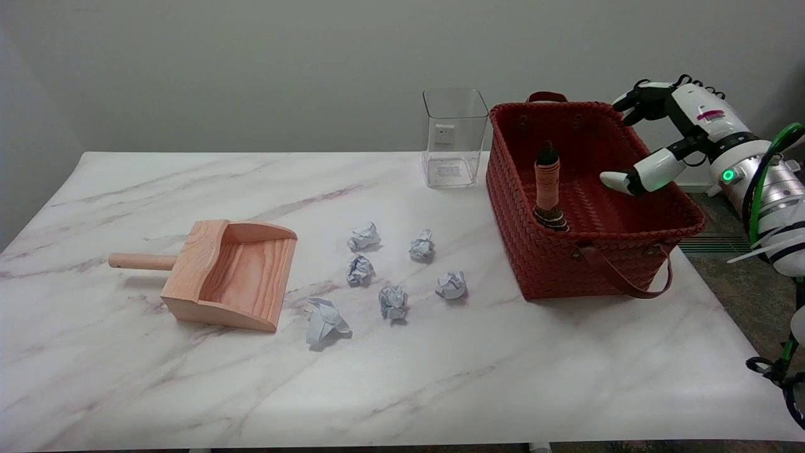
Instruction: Pick up the broom in the basket by its handle.
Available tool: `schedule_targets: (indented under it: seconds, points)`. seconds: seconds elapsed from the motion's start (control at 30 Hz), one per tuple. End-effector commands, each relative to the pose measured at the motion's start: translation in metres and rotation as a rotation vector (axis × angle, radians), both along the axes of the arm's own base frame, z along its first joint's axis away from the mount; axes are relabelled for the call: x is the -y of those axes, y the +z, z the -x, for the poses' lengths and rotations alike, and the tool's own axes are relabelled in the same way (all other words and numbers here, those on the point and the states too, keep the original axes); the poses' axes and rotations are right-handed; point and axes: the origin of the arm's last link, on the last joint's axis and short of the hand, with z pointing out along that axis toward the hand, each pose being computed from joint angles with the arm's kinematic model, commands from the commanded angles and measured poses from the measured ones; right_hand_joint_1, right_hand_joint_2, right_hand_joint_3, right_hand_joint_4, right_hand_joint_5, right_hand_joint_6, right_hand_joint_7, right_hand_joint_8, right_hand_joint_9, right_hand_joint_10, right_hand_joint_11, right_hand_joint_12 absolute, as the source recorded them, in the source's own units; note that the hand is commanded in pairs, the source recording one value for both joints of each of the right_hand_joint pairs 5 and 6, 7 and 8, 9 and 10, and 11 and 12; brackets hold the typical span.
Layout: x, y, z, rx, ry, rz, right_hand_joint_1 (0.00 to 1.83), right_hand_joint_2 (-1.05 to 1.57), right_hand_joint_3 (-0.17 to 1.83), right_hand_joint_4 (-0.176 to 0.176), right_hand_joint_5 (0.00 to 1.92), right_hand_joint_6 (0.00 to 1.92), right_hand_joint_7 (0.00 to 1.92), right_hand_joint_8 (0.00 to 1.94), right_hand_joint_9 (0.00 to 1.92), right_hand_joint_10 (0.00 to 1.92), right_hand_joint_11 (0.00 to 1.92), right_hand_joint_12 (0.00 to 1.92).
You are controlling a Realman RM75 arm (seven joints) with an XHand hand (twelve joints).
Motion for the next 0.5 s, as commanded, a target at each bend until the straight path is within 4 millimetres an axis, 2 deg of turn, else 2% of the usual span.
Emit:
schedule_targets:
  seconds: [0.03, 0.13, 0.5]
  points:
    - [-0.019, 0.008, -0.009, 0.221, 0.064, -0.125, 1.14, -0.08, 1.04, 0.0, 0.55, 0.55, 0.69, 0.69, 0.51, 0.51, 0.5, 0.5]
    - [-0.022, 0.007, -0.014, 0.354, 0.12, -0.201, 1.15, -0.08, 1.02, 0.0, 0.54, 0.54, 0.69, 0.69, 0.5, 0.5, 0.49, 0.49]
    - [-0.034, 0.002, -0.009, 0.486, 0.156, -0.305, 1.17, -0.01, 1.0, 0.0, 0.51, 0.51, 0.64, 0.64, 0.5, 0.5, 0.54, 0.54]
